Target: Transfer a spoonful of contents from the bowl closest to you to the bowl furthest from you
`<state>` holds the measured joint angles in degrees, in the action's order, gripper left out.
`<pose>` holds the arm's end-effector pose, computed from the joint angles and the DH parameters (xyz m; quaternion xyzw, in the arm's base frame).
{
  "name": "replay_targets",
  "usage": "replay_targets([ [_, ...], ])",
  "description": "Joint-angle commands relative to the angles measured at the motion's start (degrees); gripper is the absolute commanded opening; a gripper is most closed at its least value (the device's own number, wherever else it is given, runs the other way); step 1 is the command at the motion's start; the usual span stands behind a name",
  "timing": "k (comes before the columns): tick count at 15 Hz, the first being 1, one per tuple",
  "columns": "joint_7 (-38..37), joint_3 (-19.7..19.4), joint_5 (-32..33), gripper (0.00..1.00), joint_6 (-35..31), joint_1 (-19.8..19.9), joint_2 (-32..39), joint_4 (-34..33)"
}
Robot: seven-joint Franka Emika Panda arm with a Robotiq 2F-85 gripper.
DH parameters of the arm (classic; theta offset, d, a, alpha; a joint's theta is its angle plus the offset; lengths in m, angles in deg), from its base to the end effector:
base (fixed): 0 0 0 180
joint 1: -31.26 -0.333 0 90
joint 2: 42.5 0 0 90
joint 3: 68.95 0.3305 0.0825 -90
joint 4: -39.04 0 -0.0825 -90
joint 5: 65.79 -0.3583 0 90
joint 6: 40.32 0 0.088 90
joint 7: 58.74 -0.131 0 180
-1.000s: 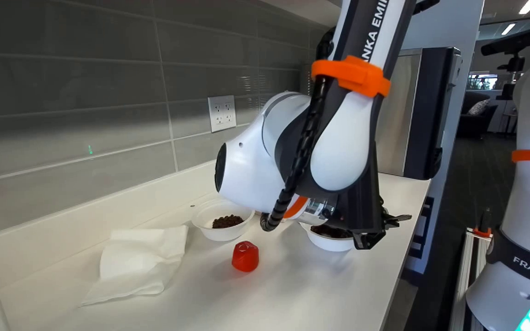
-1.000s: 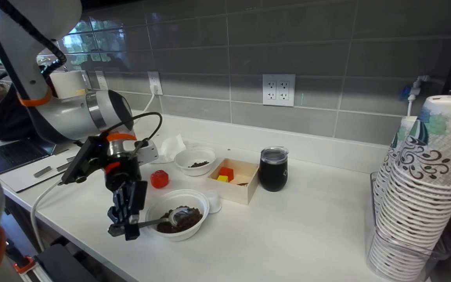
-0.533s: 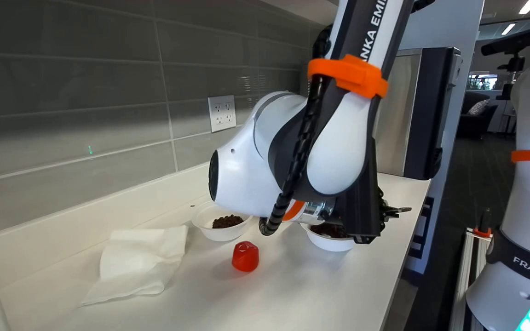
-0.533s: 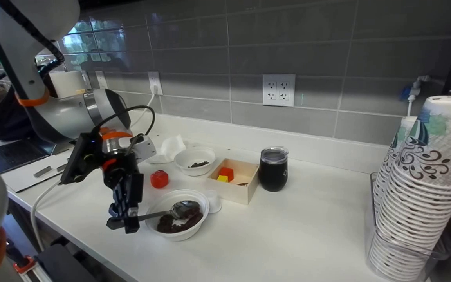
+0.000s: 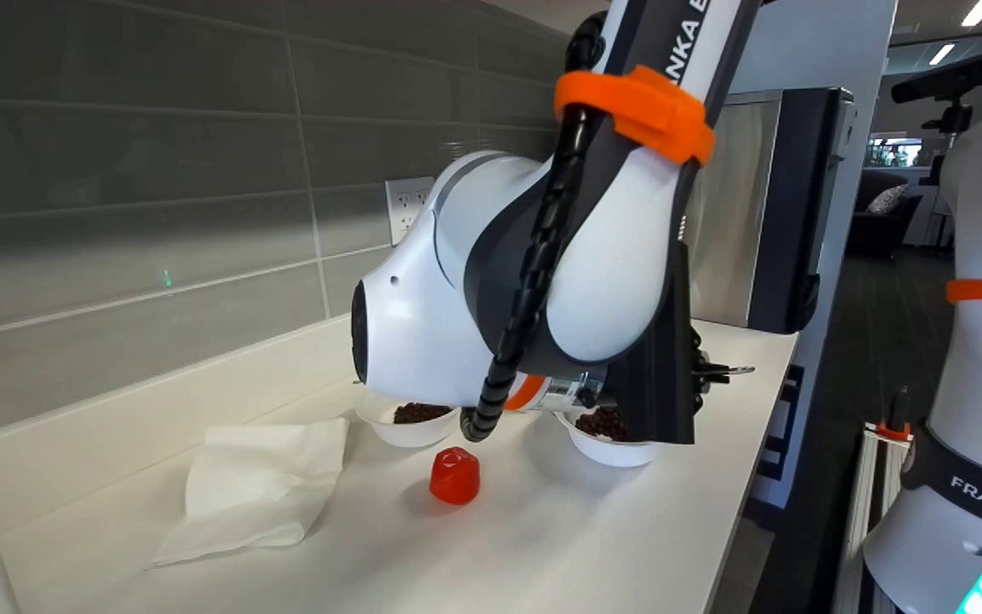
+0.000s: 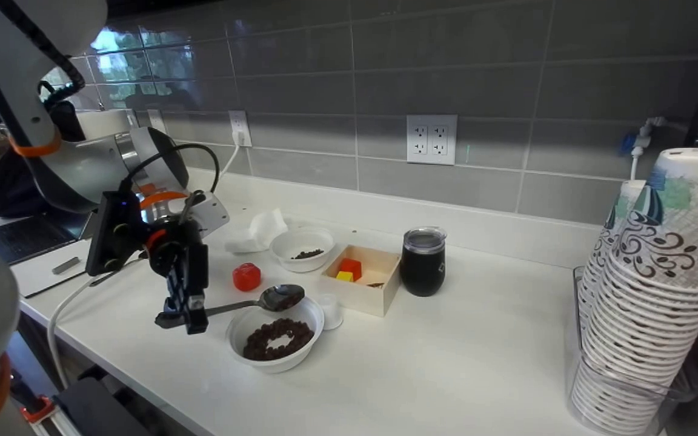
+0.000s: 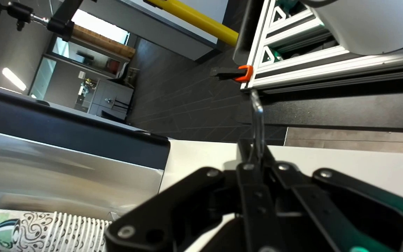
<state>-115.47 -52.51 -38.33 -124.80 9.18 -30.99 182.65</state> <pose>0.2662 0.1354 0.2291 0.8113 0.0023 -0.2396 0.5332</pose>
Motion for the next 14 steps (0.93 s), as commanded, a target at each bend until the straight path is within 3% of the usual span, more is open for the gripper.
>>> replay_targets([
  [1,-2.65,0.84,0.37,0.01,4.37,-1.21,0.74,-2.81],
  [9,-2.65,1.67,2.54,0.01,8.95,-2.42,2.85,-8.64],
  [14,-0.52,1.39,7.89,0.01,11.73,-3.20,6.90,-14.37],
])
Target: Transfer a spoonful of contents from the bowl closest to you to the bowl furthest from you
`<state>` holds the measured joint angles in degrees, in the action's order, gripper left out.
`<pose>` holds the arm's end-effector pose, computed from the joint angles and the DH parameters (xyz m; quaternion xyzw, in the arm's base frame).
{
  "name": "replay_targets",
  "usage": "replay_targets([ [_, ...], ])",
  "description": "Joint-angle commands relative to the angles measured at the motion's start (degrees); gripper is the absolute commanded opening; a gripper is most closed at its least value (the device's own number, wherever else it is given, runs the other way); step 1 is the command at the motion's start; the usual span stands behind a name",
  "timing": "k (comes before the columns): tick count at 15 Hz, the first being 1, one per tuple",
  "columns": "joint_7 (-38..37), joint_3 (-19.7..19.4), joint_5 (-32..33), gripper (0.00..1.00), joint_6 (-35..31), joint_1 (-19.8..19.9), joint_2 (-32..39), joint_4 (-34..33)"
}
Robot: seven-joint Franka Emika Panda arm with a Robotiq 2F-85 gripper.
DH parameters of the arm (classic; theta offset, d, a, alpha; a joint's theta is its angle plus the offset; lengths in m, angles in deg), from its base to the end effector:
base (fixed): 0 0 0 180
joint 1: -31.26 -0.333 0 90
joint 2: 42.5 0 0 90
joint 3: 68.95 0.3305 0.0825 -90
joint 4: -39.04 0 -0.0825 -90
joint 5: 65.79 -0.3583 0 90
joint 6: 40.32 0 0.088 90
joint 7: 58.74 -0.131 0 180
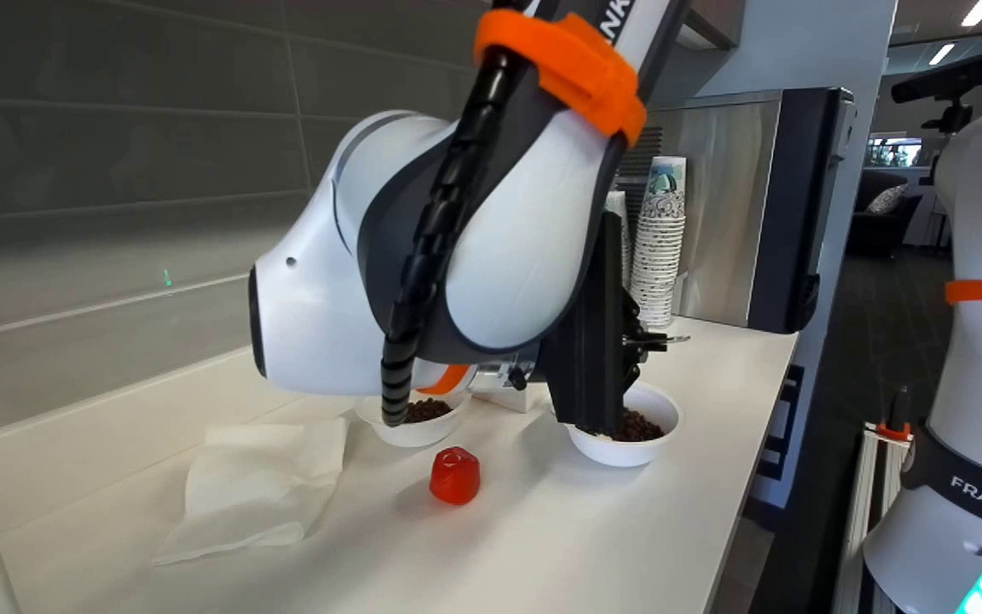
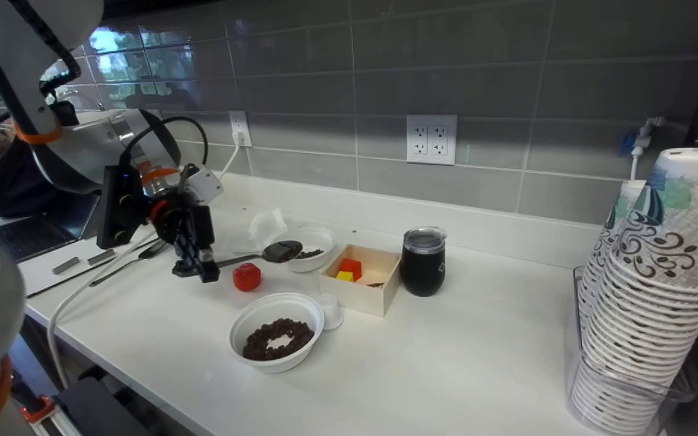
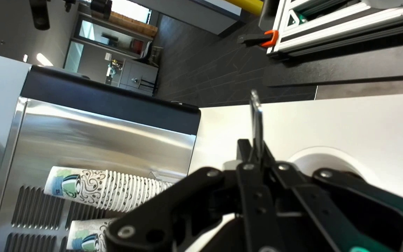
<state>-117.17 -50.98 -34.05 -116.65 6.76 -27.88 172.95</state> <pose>0.3031 0.1753 0.2554 0.7996 0.0100 -0.1860 0.5710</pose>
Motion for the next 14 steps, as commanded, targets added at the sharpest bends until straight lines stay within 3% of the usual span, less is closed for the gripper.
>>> replay_targets([
  [1,1.71,-0.20,4.98,0.01,3.84,-0.94,4.81,-5.91],
  [14,8.79,-1.00,14.45,0.01,5.11,-3.94,15.83,-20.85],
])
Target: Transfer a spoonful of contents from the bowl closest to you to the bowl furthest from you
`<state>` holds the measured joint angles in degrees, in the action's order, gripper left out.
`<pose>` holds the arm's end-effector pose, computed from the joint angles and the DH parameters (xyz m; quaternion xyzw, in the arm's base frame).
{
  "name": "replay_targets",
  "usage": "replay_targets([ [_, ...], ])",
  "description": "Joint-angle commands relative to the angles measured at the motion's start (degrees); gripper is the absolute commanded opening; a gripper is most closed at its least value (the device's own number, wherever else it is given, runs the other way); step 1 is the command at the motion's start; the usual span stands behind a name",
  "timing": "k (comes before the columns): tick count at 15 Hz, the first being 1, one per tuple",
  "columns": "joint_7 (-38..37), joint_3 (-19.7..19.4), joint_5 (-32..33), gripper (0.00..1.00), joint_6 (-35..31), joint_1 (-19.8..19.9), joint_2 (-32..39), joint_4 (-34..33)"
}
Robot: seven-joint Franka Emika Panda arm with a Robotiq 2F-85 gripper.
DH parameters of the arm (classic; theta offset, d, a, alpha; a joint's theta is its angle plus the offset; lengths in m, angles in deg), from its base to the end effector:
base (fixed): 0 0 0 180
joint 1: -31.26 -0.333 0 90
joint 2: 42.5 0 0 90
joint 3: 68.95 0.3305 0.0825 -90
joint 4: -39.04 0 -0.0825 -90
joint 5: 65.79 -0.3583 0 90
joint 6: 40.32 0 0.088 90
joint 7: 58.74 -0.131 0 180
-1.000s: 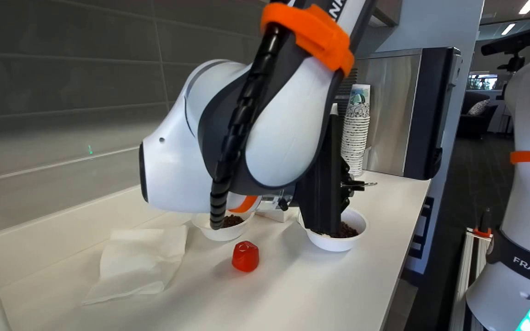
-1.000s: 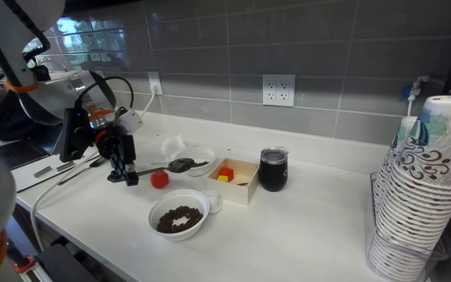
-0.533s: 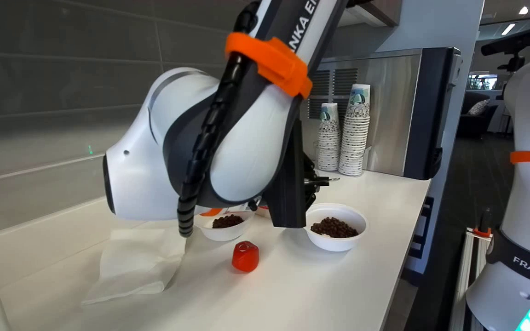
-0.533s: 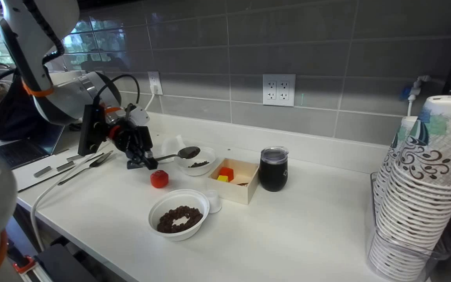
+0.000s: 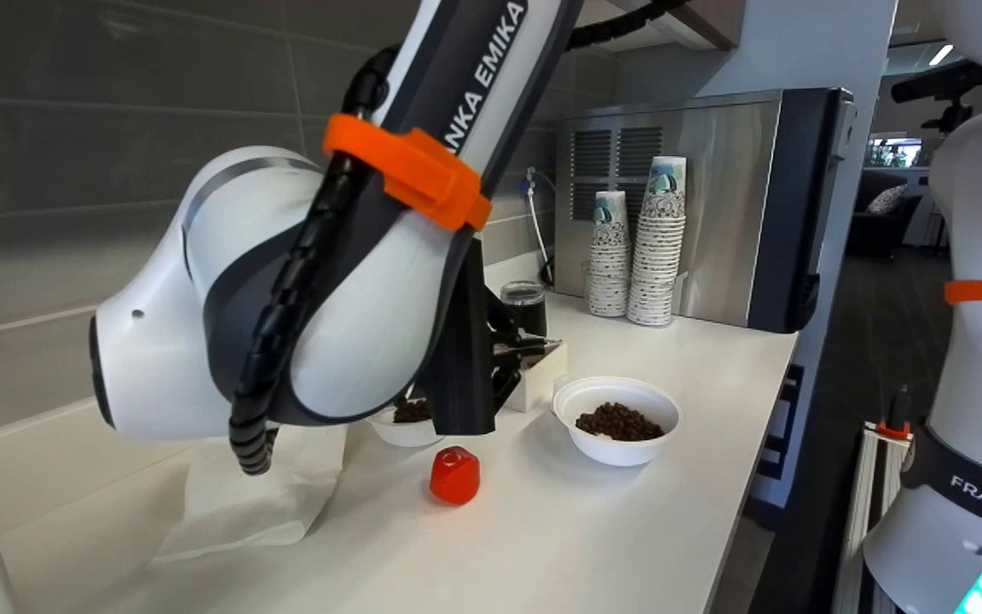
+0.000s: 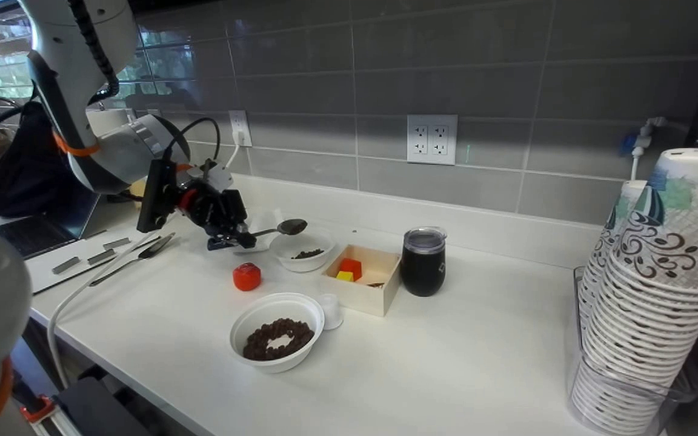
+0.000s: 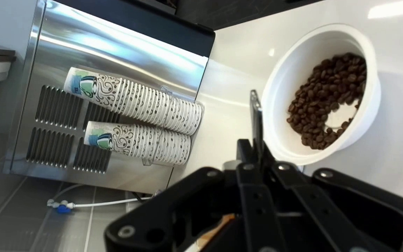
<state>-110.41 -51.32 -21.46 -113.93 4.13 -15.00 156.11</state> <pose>0.3871 0.2329 0.2375 0.7923 0.0963 -0.1301 0.5883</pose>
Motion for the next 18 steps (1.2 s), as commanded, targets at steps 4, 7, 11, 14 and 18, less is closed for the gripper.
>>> replay_targets([
  [4,2.91,-0.79,1.19,0.01,1.29,-1.76,4.18,-5.53],
  [7,2.91,-0.46,0.28,0.01,-0.86,-1.43,4.00,-5.64],
  [11,3.65,-0.04,-2.29,0.01,-5.53,-0.14,1.83,-4.48],
  [14,3.52,-0.39,-4.26,0.01,-8.13,0.47,0.52,-3.13],
  [18,4.45,-0.75,-7.96,0.01,-14.95,2.86,-2.32,0.20],
])
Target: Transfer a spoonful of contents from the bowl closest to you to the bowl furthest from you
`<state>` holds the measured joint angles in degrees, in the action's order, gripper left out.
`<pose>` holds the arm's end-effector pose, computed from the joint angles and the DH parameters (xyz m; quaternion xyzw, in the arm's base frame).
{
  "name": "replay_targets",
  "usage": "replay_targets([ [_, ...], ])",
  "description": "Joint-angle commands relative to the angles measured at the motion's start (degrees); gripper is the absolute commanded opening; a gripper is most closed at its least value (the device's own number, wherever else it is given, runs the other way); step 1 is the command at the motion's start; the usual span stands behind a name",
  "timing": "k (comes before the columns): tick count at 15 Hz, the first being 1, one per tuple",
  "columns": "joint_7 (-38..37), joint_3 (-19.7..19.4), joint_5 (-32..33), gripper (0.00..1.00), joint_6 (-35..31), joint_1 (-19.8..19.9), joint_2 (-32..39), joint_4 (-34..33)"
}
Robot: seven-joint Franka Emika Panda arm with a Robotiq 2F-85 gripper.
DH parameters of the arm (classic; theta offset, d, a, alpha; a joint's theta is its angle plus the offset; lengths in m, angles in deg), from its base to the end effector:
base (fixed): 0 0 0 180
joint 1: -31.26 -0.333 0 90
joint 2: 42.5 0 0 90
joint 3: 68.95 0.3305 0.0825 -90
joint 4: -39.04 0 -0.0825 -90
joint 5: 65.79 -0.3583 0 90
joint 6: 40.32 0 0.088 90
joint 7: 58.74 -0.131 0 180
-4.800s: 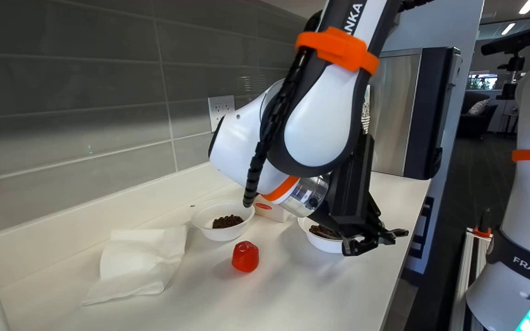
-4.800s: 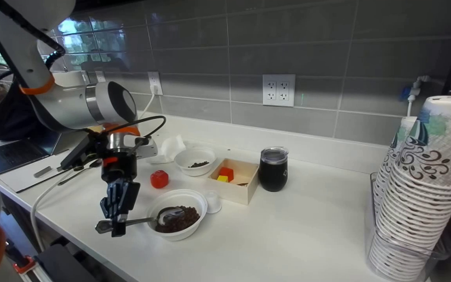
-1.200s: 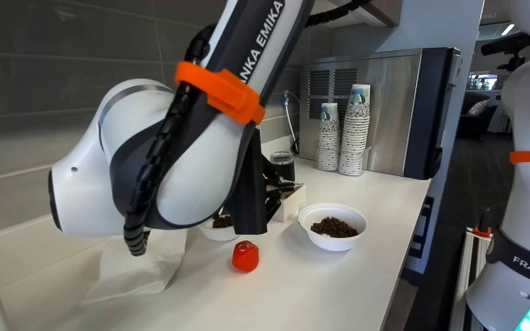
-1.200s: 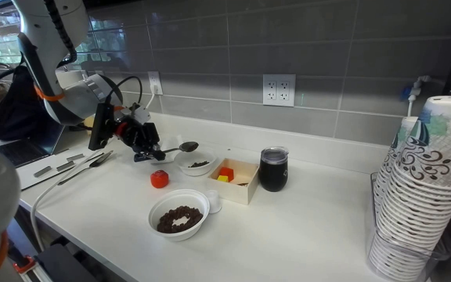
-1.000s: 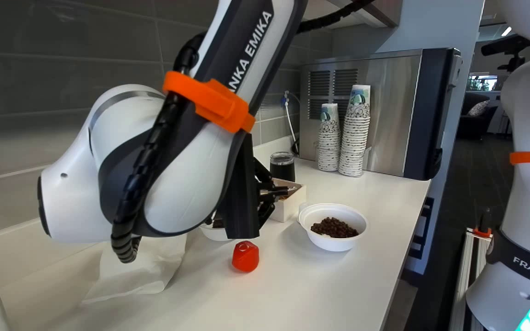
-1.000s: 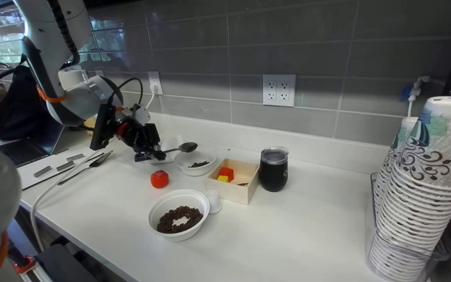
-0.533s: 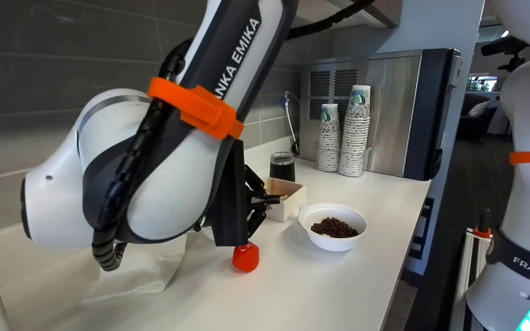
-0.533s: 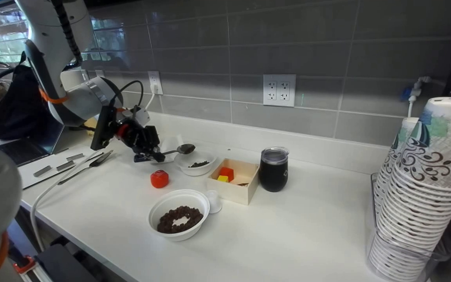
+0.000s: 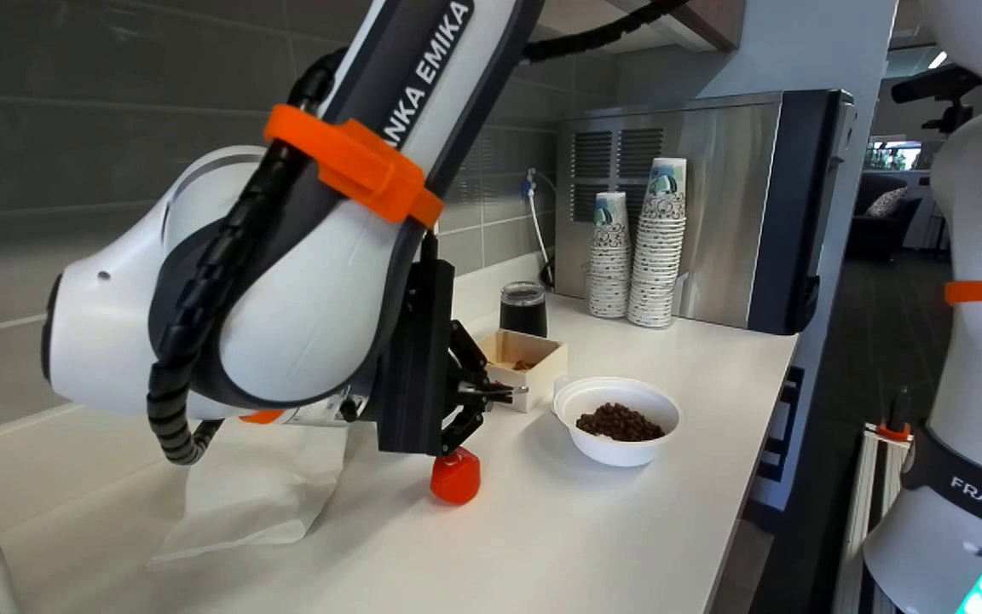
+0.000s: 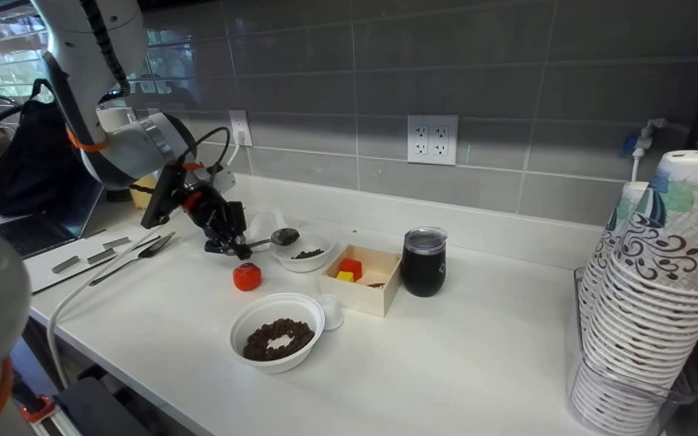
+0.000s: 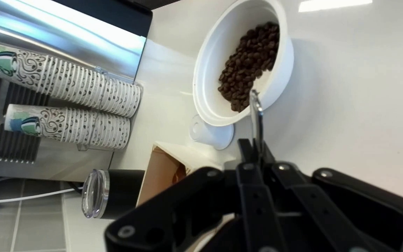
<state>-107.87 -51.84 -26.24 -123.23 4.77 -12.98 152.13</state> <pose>0.4062 0.2603 0.2201 0.8501 0.1046 -0.1368 0.4977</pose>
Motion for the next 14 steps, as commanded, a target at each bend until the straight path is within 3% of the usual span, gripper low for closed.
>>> replay_targets([
  [1,2.21,-0.43,-4.21,0.01,-7.49,2.77,-5.00,4.91],
  [9,3.64,-2.98,-8.11,0.01,-19.85,5.21,-11.06,11.25],
  [14,4.88,-3.56,-9.98,0.01,-30.90,6.99,-15.22,15.95],
])
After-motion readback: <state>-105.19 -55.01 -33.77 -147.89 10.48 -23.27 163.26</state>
